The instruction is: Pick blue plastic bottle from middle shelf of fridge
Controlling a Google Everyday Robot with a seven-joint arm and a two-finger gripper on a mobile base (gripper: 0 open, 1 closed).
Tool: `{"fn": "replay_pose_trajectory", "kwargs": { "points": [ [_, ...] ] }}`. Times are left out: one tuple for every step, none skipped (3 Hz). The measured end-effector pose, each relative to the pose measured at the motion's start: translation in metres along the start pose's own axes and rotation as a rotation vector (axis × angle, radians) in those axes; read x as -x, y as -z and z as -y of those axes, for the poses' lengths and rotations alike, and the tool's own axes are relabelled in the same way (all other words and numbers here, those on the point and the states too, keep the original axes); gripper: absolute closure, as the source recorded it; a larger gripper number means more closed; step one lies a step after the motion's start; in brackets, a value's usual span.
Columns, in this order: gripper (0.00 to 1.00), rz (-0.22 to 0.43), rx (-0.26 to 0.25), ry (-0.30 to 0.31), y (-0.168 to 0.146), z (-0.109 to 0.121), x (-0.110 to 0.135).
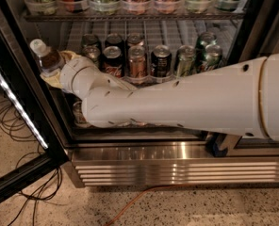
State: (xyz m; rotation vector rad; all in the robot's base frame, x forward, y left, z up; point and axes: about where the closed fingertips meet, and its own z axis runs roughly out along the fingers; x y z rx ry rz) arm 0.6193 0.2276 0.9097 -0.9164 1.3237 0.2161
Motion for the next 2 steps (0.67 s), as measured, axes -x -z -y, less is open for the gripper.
{"fn": "replay_pose_trajectory", "kwargs": {
  "points": [
    [1.0, 0.003, -0.01, 0.004, 0.0041, -0.0016, -0.0072],
    [1.0, 0.003, -0.01, 0.004, 0.0041, -0.0016, -0.0072]
  ]
}}
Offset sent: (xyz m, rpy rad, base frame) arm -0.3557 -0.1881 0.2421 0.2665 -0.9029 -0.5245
